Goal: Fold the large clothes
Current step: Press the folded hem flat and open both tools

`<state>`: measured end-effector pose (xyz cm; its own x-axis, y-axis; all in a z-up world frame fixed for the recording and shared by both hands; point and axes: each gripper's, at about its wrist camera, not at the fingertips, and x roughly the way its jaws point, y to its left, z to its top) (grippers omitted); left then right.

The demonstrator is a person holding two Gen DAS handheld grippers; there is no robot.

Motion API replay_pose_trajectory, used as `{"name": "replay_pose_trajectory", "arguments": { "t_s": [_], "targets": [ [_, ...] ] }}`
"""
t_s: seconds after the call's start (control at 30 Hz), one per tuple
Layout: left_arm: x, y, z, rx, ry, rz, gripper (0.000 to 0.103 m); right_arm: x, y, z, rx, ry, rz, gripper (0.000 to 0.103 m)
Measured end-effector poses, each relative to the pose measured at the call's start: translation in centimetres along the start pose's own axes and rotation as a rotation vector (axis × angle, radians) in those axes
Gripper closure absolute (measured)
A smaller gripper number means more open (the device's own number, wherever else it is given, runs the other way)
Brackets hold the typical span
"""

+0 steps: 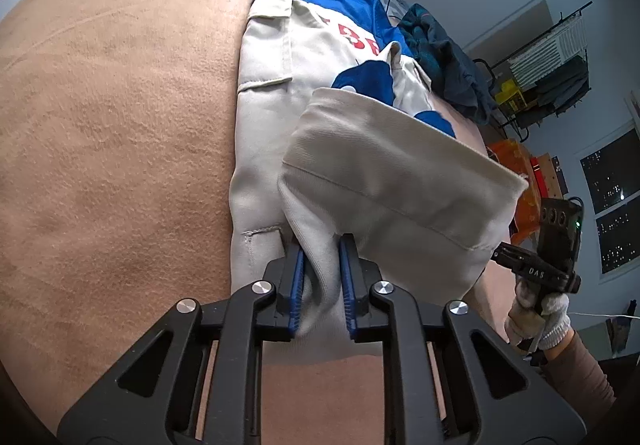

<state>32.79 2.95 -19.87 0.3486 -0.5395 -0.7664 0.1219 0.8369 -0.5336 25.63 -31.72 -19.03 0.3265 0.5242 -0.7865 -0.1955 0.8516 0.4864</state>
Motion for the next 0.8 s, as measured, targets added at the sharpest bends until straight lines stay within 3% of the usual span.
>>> {"name": "replay_pose_trajectory", "arguments": {
  "t_s": [0.13,0.27,0.4,0.5,0.57,0.6,0.63,0.7,0.73,0.77,0.8],
  "targets": [
    [-1.2,-0.4,-0.3,0.005,-0.017,-0.016,0.091,-1.5,1.8,-0.5,-0.043,-0.032,-0.029,0.096],
    [-0.9,0.7,-0.2,-0.007,0.002,0.031,0.091,-4.1,1.7,-2.4,-0.016,-0.055,-0.006,0.098],
    [0.9,1.4,0.0,-0.012,0.026,0.059,0.091,-2.3,-0.9,-3.8,0.044,-0.004,-0.055,0.099],
    [0.5,0.5,0.5,0.041,-0.013,0.101,0.090,-2.4,-0.4,-2.8,0.004,-0.063,-0.075,0.099],
    [0.2,0.3,0.7,0.050,-0.033,0.129,0.086,-3.0,-0.1,-1.8,-0.011,-0.114,-0.112,0.091],
    [0.1,0.3,0.8,0.045,-0.038,0.143,0.083,-3.1,-0.1,-1.3,-0.008,-0.116,-0.138,0.087],
    [-0.2,0.3,0.8,0.045,-0.047,0.155,0.081,-3.1,-0.2,-1.0,-0.009,-0.108,-0.170,0.076],
    [-0.9,0.3,0.9,0.045,-0.076,0.152,0.081,-3.6,-0.2,-0.6,-0.016,-0.122,-0.225,0.069],
    [-1.2,0.4,0.8,0.042,-0.080,0.140,0.081,-3.8,-0.5,-0.3,0.006,-0.126,-0.209,0.062],
    [-1.5,0.7,1.0,0.022,-0.084,0.110,0.080,-4.0,-0.8,-0.1,0.032,-0.126,-0.179,0.048],
    [-1.6,0.8,1.2,0.003,-0.084,0.083,0.078,-4.2,-1.3,0.2,0.068,-0.139,-0.128,0.044]
  ]
}}
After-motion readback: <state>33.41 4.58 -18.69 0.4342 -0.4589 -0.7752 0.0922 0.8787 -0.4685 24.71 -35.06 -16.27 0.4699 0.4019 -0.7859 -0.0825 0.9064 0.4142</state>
